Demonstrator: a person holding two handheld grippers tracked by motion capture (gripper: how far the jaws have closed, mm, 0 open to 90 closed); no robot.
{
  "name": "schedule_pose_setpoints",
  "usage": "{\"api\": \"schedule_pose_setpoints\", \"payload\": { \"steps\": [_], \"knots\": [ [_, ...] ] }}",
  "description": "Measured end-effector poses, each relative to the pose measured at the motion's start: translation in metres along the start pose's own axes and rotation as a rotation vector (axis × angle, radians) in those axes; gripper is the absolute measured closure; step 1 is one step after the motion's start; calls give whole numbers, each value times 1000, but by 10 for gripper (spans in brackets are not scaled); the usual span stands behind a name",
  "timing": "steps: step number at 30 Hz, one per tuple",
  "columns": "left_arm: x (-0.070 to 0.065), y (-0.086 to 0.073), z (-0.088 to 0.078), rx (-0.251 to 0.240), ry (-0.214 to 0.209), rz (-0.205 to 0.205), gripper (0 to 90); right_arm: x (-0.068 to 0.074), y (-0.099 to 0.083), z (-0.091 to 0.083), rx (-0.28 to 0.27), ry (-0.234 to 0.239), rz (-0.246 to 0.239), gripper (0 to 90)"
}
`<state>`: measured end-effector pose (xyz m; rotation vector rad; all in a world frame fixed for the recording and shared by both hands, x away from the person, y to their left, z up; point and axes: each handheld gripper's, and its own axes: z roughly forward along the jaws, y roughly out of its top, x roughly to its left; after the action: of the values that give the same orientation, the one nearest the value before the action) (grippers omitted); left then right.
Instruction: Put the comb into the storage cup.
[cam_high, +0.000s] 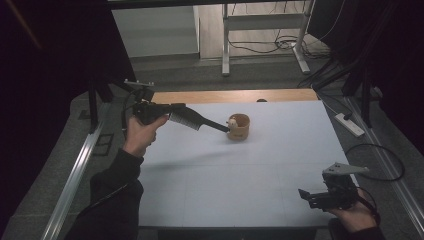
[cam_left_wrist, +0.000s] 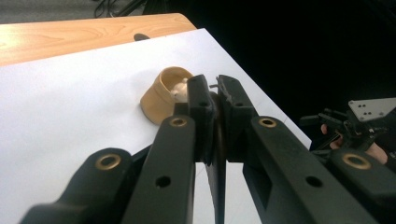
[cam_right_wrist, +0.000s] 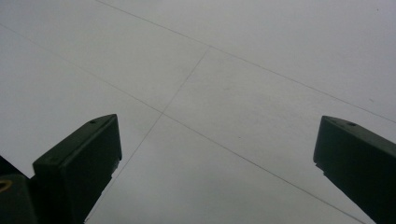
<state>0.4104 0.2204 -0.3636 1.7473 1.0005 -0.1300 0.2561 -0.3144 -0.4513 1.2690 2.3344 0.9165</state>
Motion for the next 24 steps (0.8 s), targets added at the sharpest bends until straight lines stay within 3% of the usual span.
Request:
{"api": "schedule_pose_setpoints", "payload": {
  "steps": [24],
  "knots": [
    [11, 29, 11, -16, 34, -17, 837, 1, 0, 0, -1, -4, -10, 23]
  ]
}}
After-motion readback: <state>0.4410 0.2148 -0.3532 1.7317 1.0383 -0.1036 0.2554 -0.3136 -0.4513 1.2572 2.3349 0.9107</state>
